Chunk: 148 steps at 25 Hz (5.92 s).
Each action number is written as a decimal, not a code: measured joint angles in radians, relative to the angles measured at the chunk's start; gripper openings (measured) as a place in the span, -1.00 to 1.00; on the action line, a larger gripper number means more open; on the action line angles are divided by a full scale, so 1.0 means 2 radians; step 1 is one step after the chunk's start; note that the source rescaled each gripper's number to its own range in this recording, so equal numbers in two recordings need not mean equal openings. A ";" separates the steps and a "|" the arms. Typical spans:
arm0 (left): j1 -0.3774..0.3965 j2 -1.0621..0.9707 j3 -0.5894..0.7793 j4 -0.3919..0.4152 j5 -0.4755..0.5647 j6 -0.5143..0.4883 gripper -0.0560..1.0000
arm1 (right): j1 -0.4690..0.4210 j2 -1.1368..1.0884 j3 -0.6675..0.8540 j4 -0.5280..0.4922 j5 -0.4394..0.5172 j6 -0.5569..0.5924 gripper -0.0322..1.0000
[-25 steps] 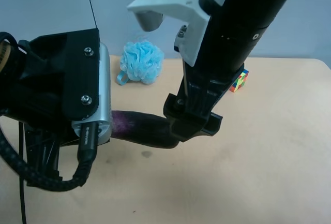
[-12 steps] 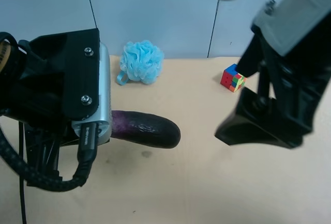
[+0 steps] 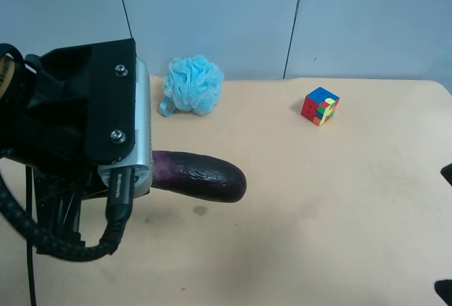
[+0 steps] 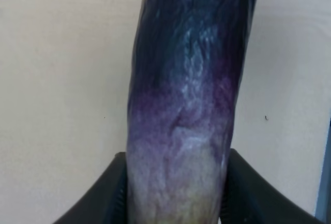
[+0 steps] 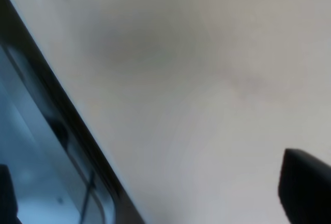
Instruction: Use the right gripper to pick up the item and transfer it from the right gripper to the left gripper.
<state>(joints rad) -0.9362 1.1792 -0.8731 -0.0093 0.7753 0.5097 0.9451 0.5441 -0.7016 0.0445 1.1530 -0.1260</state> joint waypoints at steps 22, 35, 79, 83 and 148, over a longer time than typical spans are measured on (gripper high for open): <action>0.000 0.000 0.000 0.000 -0.015 0.000 -0.89 | 0.000 -0.171 0.065 -0.039 -0.024 0.075 1.00; 0.000 0.000 0.000 0.000 -0.016 0.000 -0.89 | -0.015 -0.171 0.065 -0.046 -0.024 0.087 1.00; 0.300 0.095 0.000 -0.048 -0.181 -0.210 -0.89 | -0.421 -0.274 0.065 -0.046 -0.025 0.087 1.00; 0.347 0.109 0.002 -0.060 -0.219 -0.210 -0.89 | -0.421 -0.274 0.065 -0.046 -0.025 0.087 1.00; 0.425 -0.052 -0.034 -0.046 0.126 -0.200 0.99 | -0.421 -0.274 0.065 -0.046 -0.025 0.087 1.00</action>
<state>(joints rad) -0.0857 1.0752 -0.9417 -0.1011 1.0273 0.1087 0.1028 -0.0029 -0.5710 -0.0475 1.1030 0.0488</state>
